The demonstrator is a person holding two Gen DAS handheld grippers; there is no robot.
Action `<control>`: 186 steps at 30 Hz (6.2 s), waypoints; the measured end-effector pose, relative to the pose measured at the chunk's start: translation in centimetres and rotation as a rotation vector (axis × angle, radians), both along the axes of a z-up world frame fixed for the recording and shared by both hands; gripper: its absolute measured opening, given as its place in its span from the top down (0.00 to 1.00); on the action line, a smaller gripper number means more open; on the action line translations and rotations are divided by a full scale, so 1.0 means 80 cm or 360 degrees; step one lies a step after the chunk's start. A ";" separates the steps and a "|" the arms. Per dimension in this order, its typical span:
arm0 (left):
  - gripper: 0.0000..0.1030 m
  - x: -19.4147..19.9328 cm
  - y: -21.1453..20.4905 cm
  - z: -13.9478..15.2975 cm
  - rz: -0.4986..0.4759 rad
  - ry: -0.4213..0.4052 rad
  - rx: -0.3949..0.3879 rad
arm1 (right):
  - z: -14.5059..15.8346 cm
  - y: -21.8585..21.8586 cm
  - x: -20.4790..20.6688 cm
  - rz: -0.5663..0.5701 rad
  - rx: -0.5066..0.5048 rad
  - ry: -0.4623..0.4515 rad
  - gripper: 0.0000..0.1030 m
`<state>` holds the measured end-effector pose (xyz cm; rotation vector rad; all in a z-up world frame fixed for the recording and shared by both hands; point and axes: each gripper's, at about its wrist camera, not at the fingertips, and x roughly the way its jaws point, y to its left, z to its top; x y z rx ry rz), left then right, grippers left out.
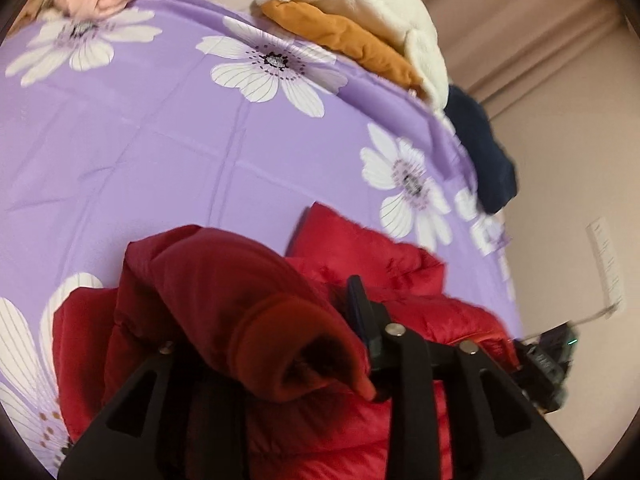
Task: Fold large clothes
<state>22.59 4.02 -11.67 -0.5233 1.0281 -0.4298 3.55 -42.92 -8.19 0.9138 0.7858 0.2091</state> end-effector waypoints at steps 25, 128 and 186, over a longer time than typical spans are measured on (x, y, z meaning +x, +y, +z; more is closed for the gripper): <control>0.14 -0.127 0.007 0.050 -0.0034 -0.0364 0.0603 | 0.085 0.114 -0.095 0.0130 -0.1104 -0.0271 0.39; 0.19 -0.149 0.098 -0.064 0.0174 0.0154 -0.0116 | 0.004 0.258 0.010 0.0537 -0.1196 -0.0162 0.65; 0.75 -0.247 -0.237 0.119 -0.0759 -0.0718 0.0426 | 0.013 0.026 -0.155 -0.0048 -0.0586 -0.0068 0.75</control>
